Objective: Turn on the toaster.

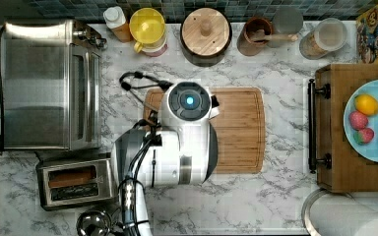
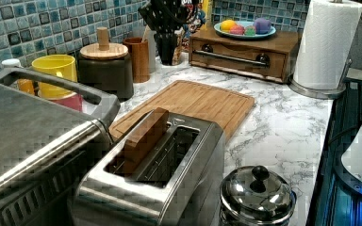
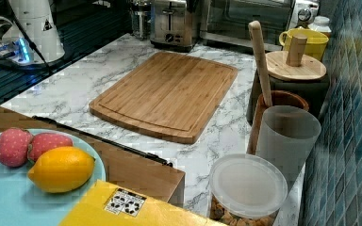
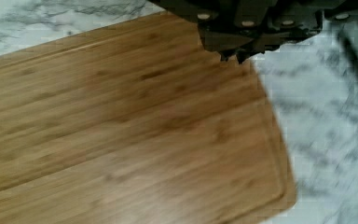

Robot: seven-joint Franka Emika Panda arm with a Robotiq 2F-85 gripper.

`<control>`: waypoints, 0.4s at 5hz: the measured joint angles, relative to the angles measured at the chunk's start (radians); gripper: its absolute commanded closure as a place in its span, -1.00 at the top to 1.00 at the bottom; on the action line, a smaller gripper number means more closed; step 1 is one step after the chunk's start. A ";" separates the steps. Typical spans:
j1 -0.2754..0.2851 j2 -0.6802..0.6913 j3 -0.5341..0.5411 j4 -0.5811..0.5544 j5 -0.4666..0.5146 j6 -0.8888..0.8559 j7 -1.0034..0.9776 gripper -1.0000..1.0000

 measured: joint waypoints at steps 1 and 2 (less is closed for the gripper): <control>0.019 -0.050 0.013 -0.080 0.034 0.011 -0.073 -1.00; 0.023 -0.097 0.042 -0.137 0.035 0.020 -0.073 -1.00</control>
